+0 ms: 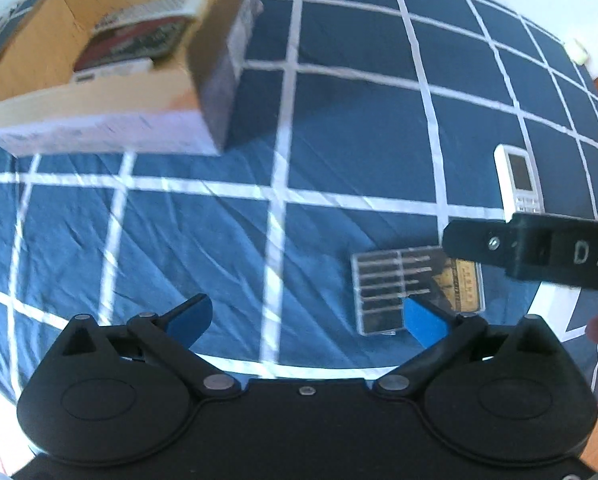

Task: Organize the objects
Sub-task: 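Move the right gripper to the clear screwdriver-set case on the bed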

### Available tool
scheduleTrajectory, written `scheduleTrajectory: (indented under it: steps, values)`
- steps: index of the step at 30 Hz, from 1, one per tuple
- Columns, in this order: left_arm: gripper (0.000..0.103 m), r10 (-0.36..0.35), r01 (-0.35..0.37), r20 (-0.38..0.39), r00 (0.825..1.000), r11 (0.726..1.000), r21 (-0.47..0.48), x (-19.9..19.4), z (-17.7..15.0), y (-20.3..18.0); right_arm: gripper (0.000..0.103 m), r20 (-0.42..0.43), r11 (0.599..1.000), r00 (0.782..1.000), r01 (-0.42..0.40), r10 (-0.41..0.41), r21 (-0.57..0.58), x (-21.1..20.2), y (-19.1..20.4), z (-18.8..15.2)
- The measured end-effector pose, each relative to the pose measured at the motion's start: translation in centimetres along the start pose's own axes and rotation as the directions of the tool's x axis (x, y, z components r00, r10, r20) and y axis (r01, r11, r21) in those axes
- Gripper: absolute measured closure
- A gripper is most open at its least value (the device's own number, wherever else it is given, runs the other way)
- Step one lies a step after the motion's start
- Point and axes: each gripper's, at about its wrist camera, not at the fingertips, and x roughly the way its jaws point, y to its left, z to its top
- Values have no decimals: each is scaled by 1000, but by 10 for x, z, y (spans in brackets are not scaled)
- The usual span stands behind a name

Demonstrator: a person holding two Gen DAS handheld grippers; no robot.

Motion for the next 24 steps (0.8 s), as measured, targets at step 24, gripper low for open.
scheduleTrajectory:
  steps: [24]
  values:
    - [26,-48,37,-135,990,996,-87,68,-13,-37,21,-154,998,988,2,-12,-66,69,-27,-12]
